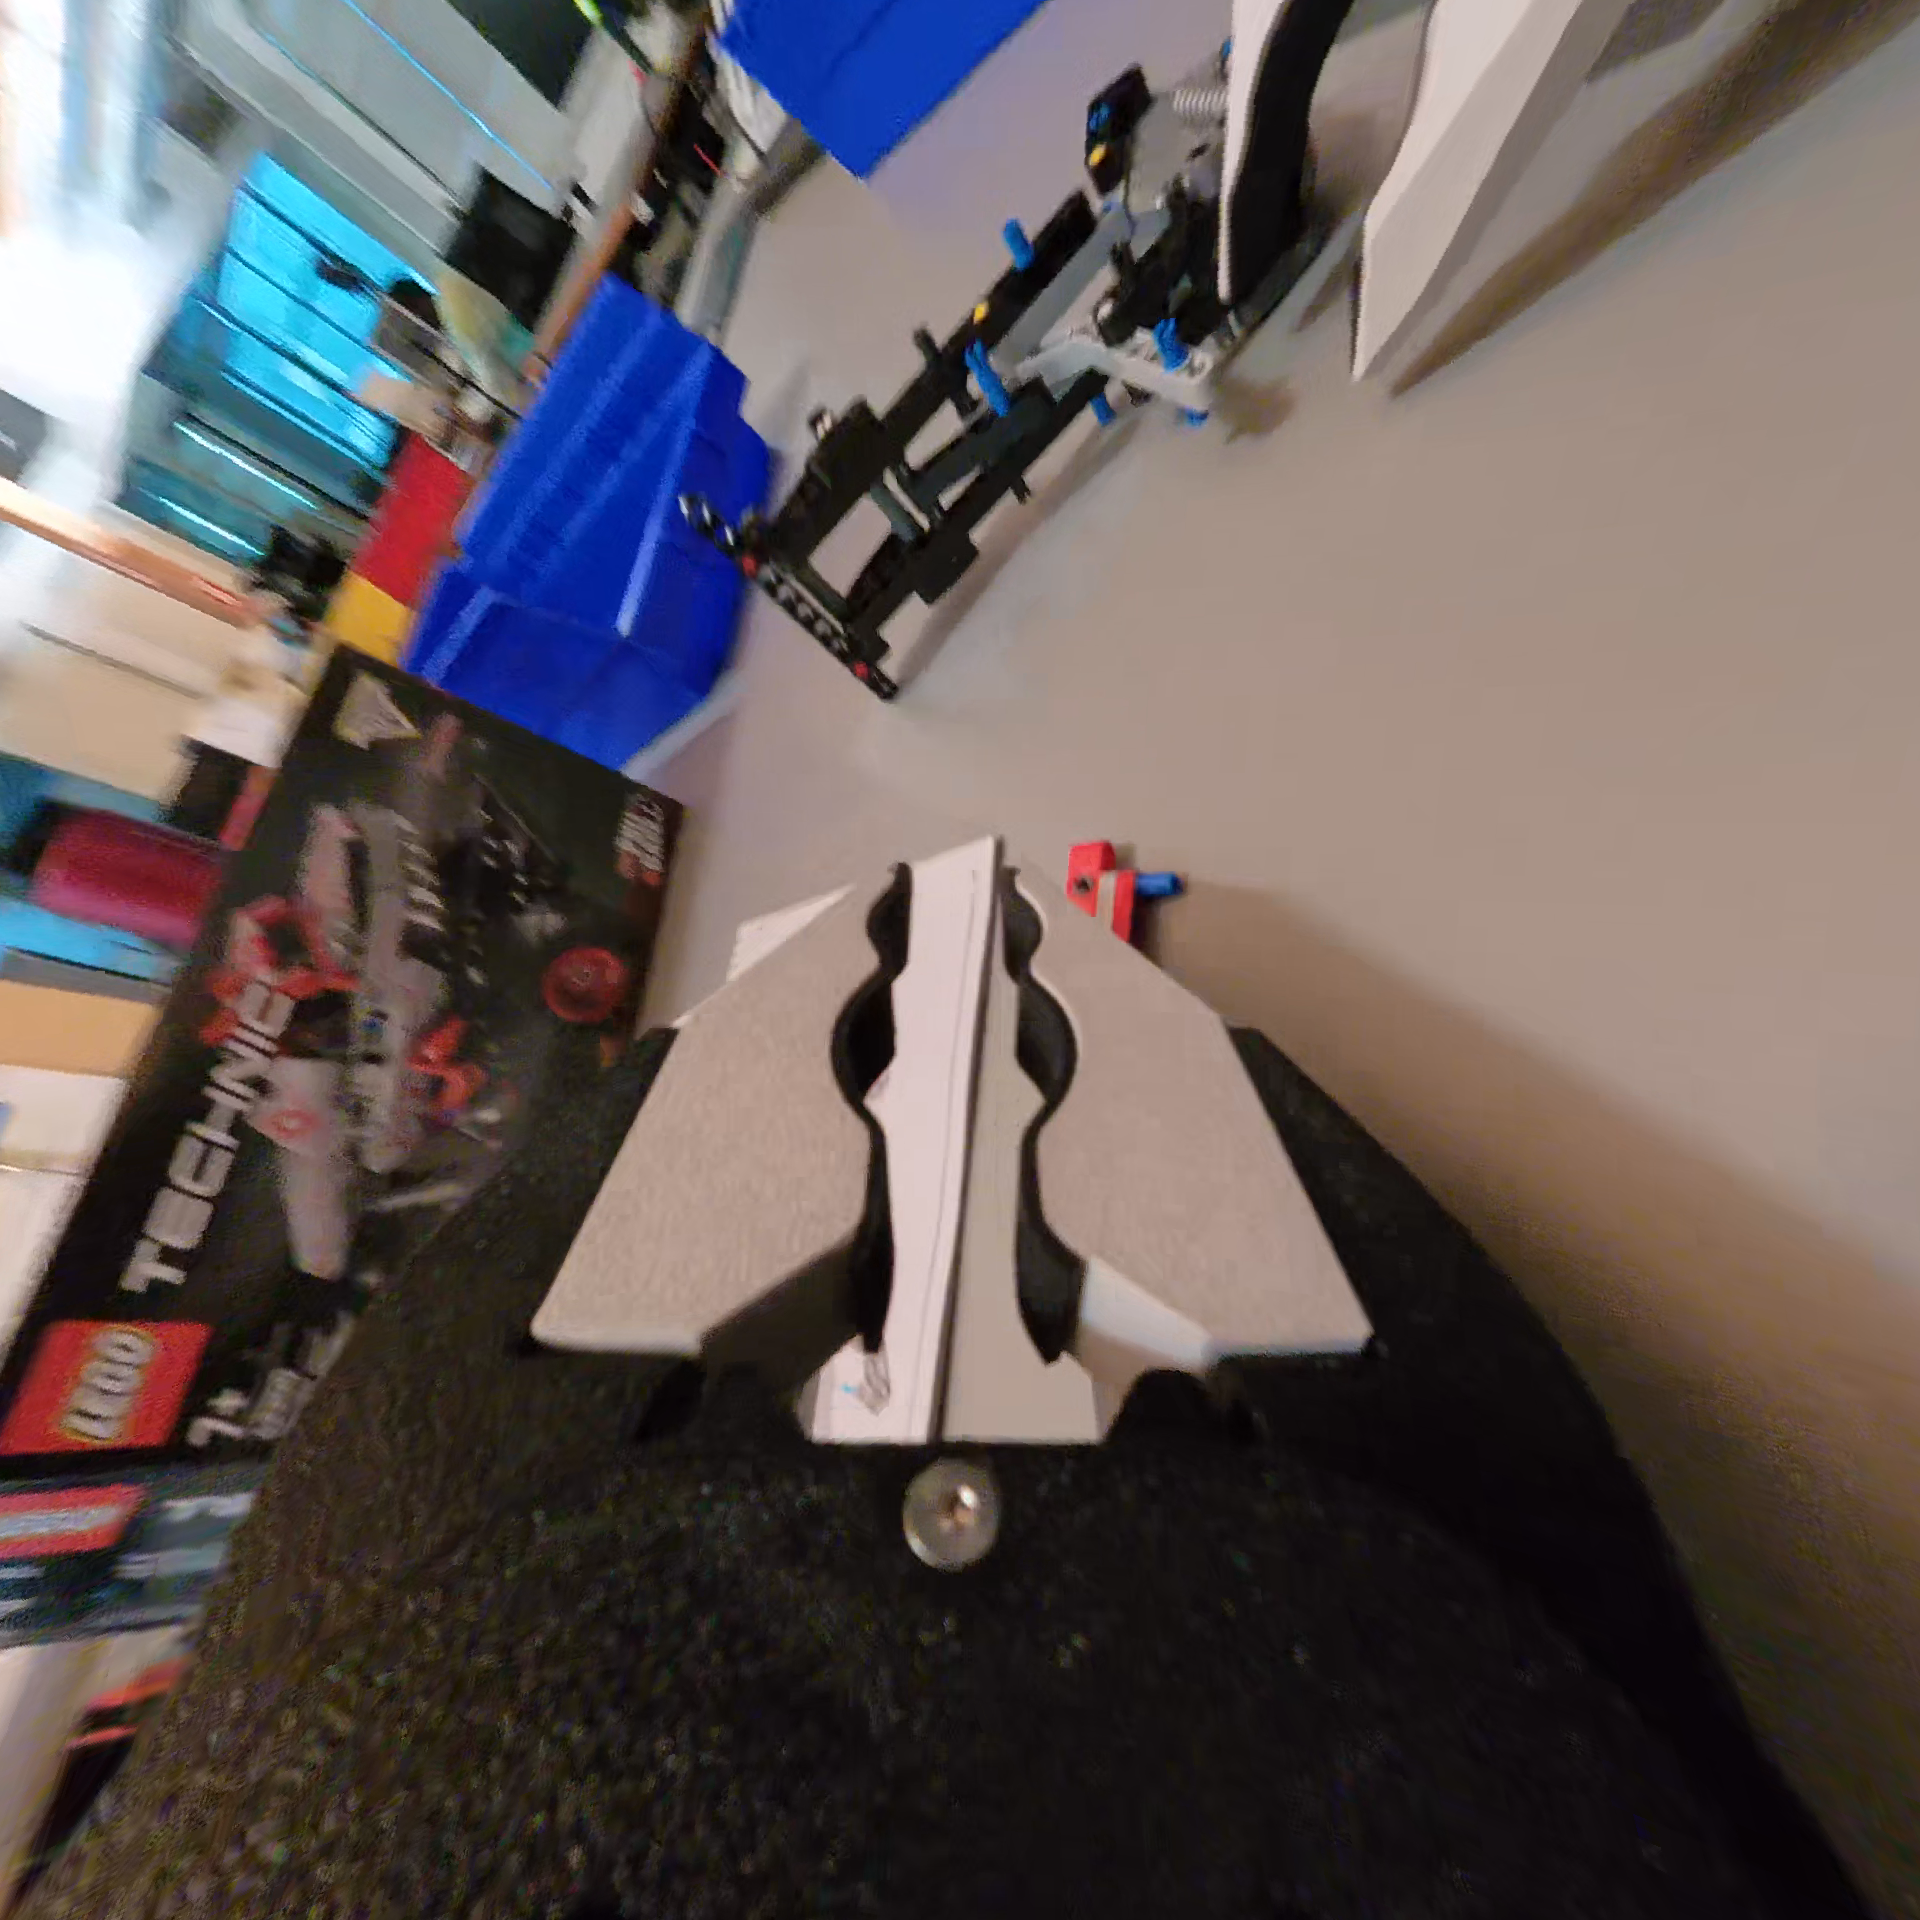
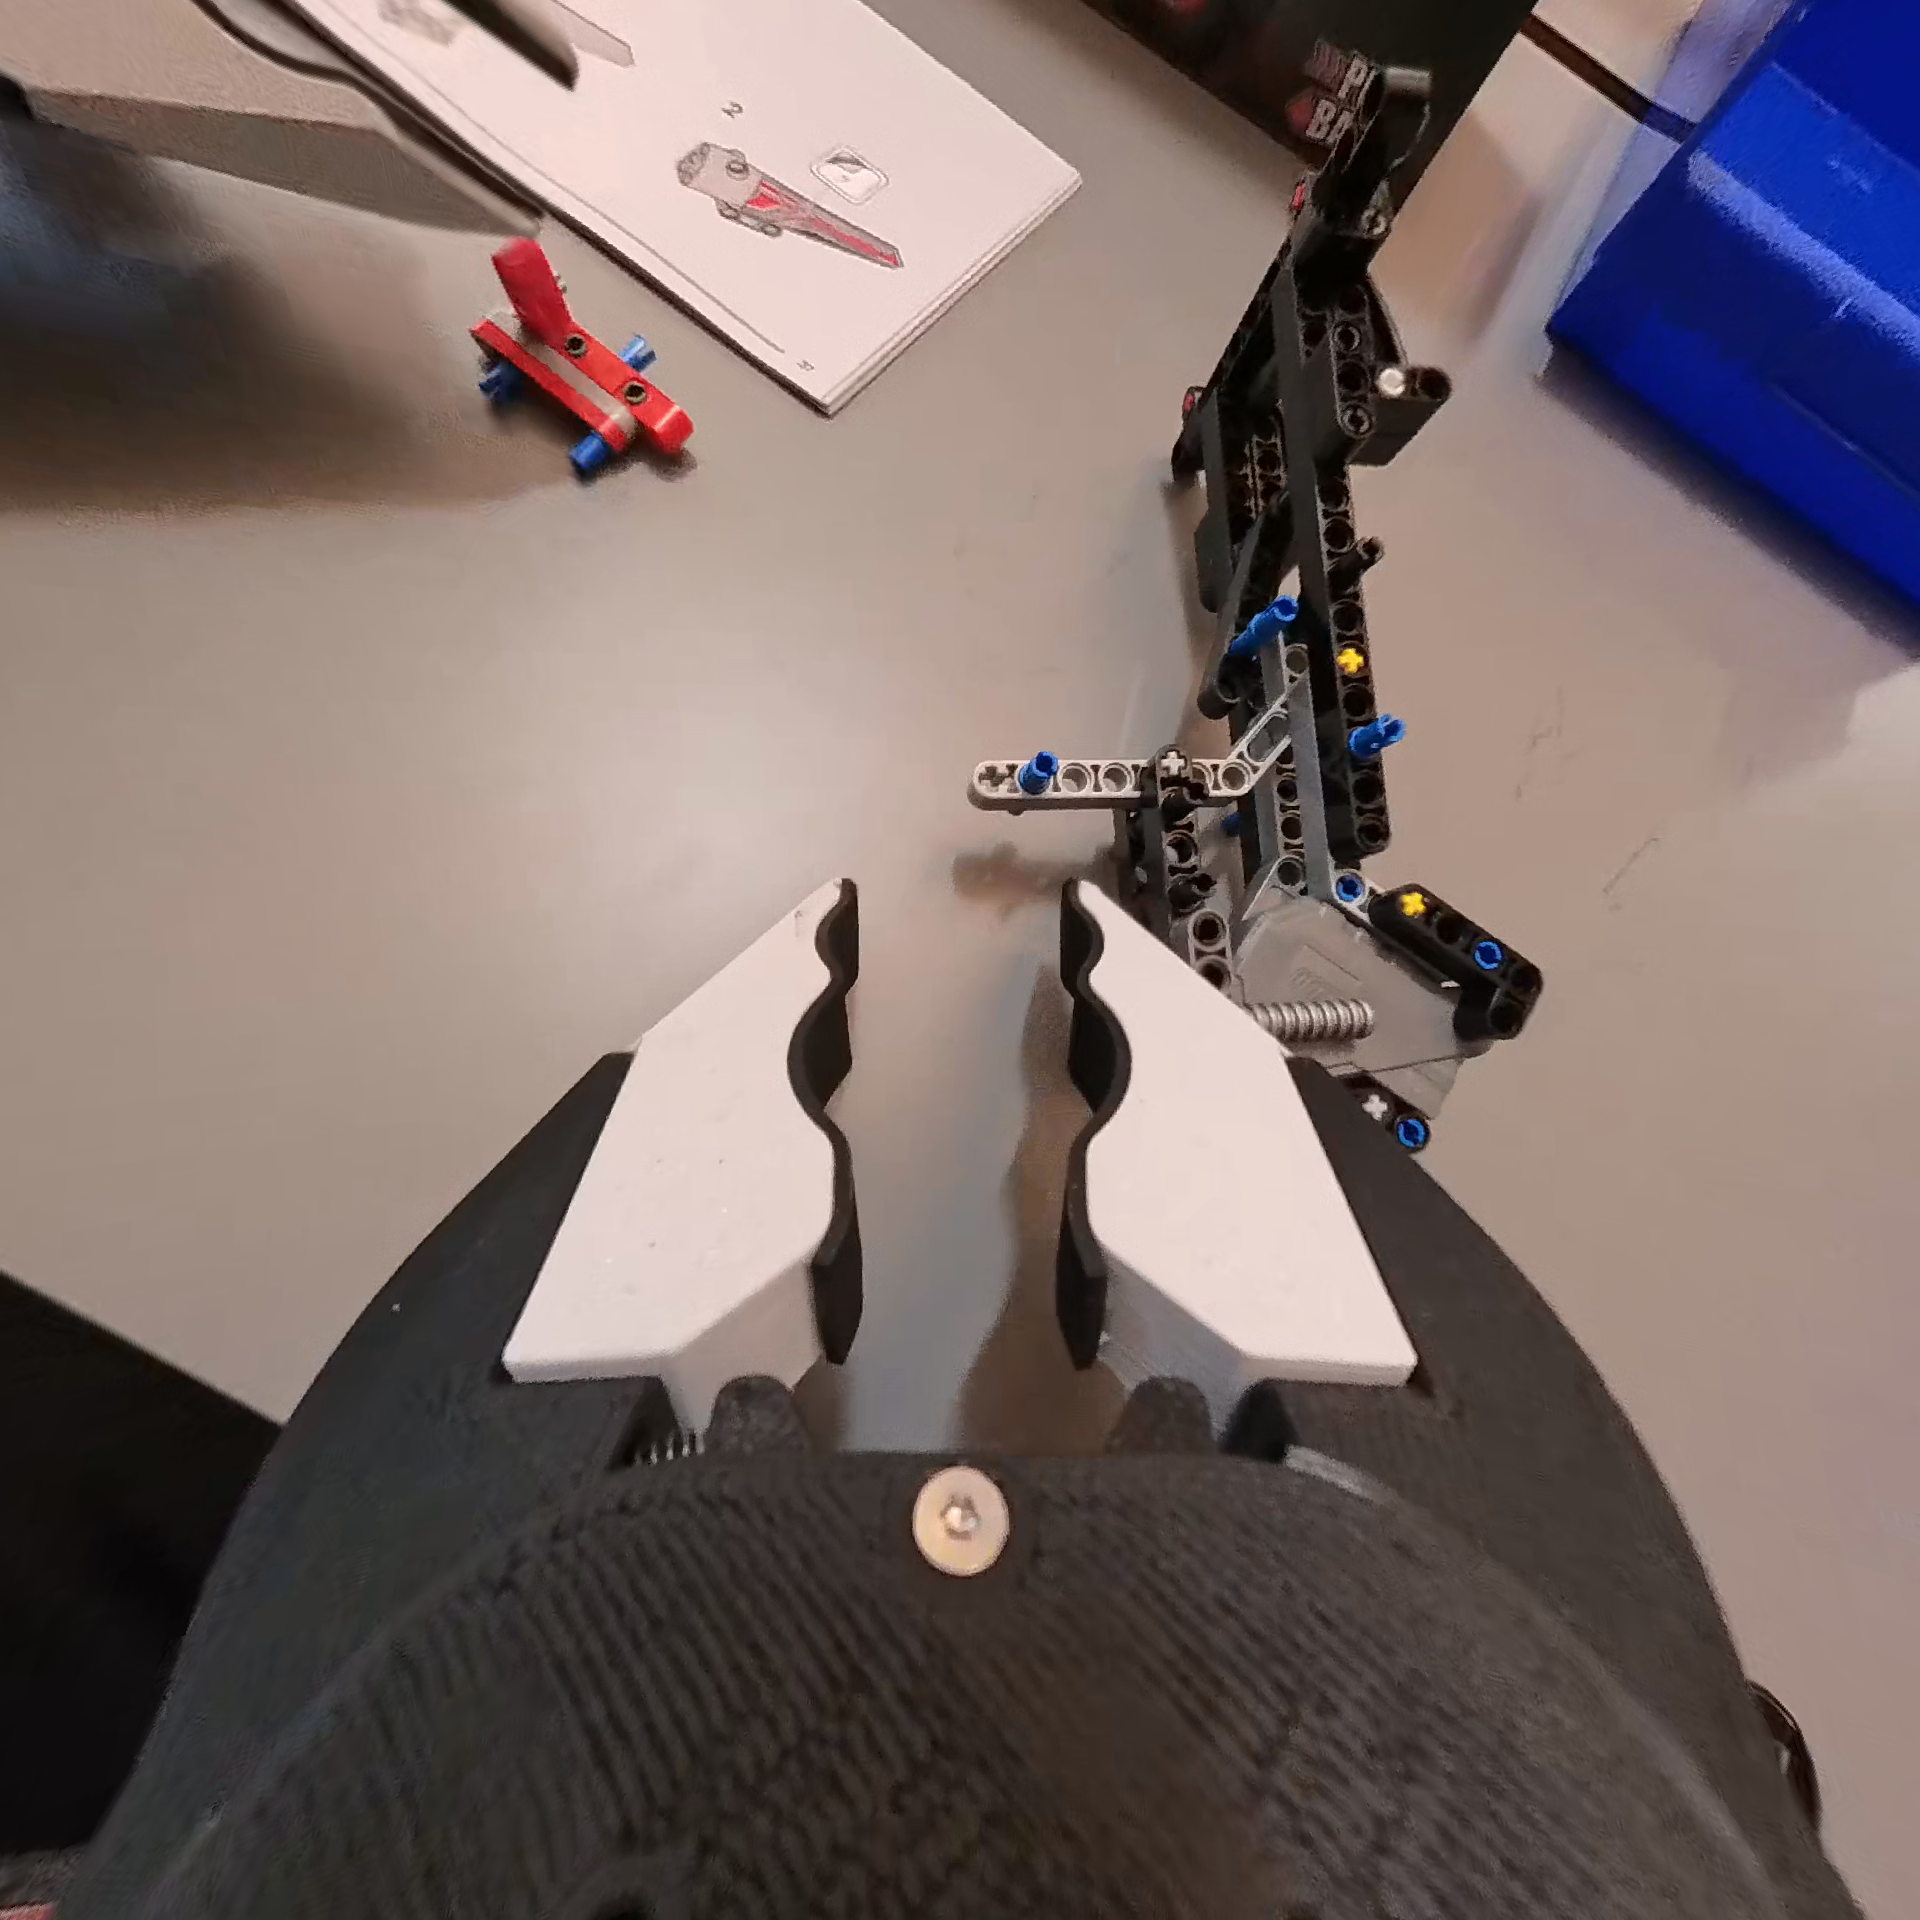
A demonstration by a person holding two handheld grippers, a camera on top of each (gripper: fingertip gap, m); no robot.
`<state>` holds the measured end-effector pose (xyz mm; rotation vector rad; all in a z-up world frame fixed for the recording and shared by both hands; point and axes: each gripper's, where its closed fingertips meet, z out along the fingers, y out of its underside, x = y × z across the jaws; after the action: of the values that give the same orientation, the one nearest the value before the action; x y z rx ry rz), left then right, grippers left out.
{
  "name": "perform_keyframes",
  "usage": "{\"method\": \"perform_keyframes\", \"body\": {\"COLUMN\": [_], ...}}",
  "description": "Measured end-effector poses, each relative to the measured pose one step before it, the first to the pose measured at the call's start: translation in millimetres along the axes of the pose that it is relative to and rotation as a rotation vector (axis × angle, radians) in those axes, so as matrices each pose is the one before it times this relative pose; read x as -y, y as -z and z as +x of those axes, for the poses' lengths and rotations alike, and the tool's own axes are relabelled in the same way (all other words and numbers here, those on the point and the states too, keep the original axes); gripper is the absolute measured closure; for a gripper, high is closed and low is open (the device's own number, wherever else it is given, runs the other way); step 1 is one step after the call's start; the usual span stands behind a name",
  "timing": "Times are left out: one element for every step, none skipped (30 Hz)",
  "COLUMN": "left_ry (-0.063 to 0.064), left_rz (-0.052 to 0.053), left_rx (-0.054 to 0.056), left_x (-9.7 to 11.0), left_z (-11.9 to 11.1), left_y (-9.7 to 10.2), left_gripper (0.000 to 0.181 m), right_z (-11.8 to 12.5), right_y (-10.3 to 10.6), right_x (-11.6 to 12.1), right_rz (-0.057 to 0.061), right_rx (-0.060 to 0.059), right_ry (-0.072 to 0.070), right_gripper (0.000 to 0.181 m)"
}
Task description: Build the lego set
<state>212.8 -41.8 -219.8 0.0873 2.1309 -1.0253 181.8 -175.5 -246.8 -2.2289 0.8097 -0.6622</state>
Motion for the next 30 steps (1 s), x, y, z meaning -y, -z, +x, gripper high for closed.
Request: {"method": "perform_keyframes", "body": {"left_ry": [0.0597,0.0678,0.0717,0.0702,0.0670,0.0644,0.0640,0.0622,0.0529,0.0349,0.0167,0.0067,0.0023,-0.0066,-0.0167,-0.0188,-0.0222,-0.0275,-0.0320,-0.0384,-0.0467,-0.0587,-0.0695,-0.0735,-0.0774,-0.0909,-0.1064,-0.1055,-0.0916,-0.0732], "left_rz": [-0.0085,-0.0057,-0.0069,-0.0066,-0.0062,-0.0054,-0.0023,-0.0013,-0.0100,-0.0316,-0.0442,-0.0361,-0.0189,0.0027,-0.0006,0.0021,0.0022,0.0021,0.0038,0.0047,0.0062,0.0104,0.0191,0.0268,0.0287,0.0302,0.0344,0.0333,0.0287,0.0330], "left_rx": [-0.0400,-0.0485,-0.0508,-0.0448,-0.0450,-0.0468,-0.0386,-0.0266,-0.0205,-0.0123,0.0047,0.0148,0.0165,0.0008,-0.0072,0.0012,0.0079,0.0109,0.0167,0.0140,0.0160,0.0226,0.0367,0.0559,0.0591,0.0474,0.0511,0.0691,0.0616,0.0343], "left_x": [-5.05,-4.29,-3.87,-3.31,-2.92,-2.58,-1.99,-1.75,-2.58,-4.62,-5.76,-4.71,-1.78,1.63,1.03,1.12,1.02,0.81,1.03,1.13,1.63,2.51,4.21,6.03,7.13,8.20,9.47,9.63,8.93,9.03], "left_z": [-0.61,0.39,1.01,0.79,1.61,2.73,2.55,1.54,1.47,1.05,-0.75,-1.66,-1.36,1.47,3.16,2.10,1.49,1.40,0.82,1.24,1.28,1.04,0.15,-1.53,-1.53,0.41,-0.16,-3.39,-4.03,-1.76], "left_y": [2.13,2.14,2.23,1.98,1.44,0.60,-0.72,-2.02,-3.05,-3.23,-3.11,-2.96,-2.20,-1.41,-1.30,-0.96,-0.56,-0.27,-0.20,-0.15,-0.30,-0.61,-0.49,0.07,0.50,0.96,1.61,2.49,2.77,2.55], "left_gripper": [0.162,0.159,0.156,0.154,0.152,0.151,0.151,0.151,0.151,0.149,0.148,0.147,0.145,0.144,0.144,0.148,0.152,0.160,0.160,0.160,0.160,0.160,0.160,0.160,0.159,0.159,0.159,0.159,0.160,0.160], "right_z": [-0.44,-0.90,-1.43,-1.86,-1.66,-1.94,-2.74,-2.40,-1.74,-1.35,-1.78,-1.66,-1.17,-1.02,-1.47,-1.49,-1.26,-1.13,-1.21,-0.90,-0.79,-1.14,-0.80,0.41,-0.01,-0.59,-0.50,-0.09,-0.16,-2.18], "right_y": [1.82,1.31,0.94,0.59,0.12,0.08,0.10,-0.15,-0.28,-0.15,-0.05,-0.10,-0.04,-0.43,-0.70,-0.94,-0.90,-0.85,-0.48,-0.01,0.24,0.26,0.45,0.46,0.67,0.96,0.98,1.23,1.33,1.26], "right_x": [0.69,1.38,1.93,1.95,1.81,1.69,1.47,1.36,1.58,1.74,1.33,1.21,1.31,1.14,0.83,0.76,0.86,0.97,1.13,1.74,2.28,2.57,2.29,1.92,1.59,1.54,1.44,0.90,0.85,1.16], "right_rz": [0.0007,0.0041,0.0060,0.0048,0.0024,0.0019,0.0022,0.0036,0.0074,0.0090,0.0055,0.0033,0.0042,0.0030,0.0002,0.0001,0.0010,0.0003,0.0009,0.0044,0.0089,0.0108,0.0101,0.0095,0.0087,0.0109,0.0130,0.0112,0.0109,0.0144], "right_rx": [0.0031,0.0025,0.0038,0.0038,0.0027,0.0042,0.0106,0.0120,0.0088,0.0074,0.0095,0.0068,0.0023,0.0011,0.0047,0.0045,0.0041,0.0038,0.0040,0.0014,0.0007,0.0044,0.0030,-0.0046,-0.0001,0.0063,0.0081,0.0073,0.0094,0.0231], "right_ry": [0.0024,0.0062,0.0105,0.0131,0.0143,0.0135,0.0103,0.0053,0.0009,-0.0017,0.0006,0.0038,0.0060,0.0051,0.0040,0.0037,0.0028,0.0012,0.0019,0.0031,0.0023,-0.0008,-0.0013,-0.0021,-0.0035,-0.0073,-0.0110,-0.0128,-0.0103,-0.0046], "right_gripper": [0.145,0.145,0.145,0.145,0.145,0.145,0.145,0.145,0.145,0.145,0.145,0.145,0.145,0.145,0.145,0.145,0.145,0.145,0.145,0.145,0.145,0.145,0.145,0.144,0.142,0.141,0.139,0.138,0.135,0.132]}}
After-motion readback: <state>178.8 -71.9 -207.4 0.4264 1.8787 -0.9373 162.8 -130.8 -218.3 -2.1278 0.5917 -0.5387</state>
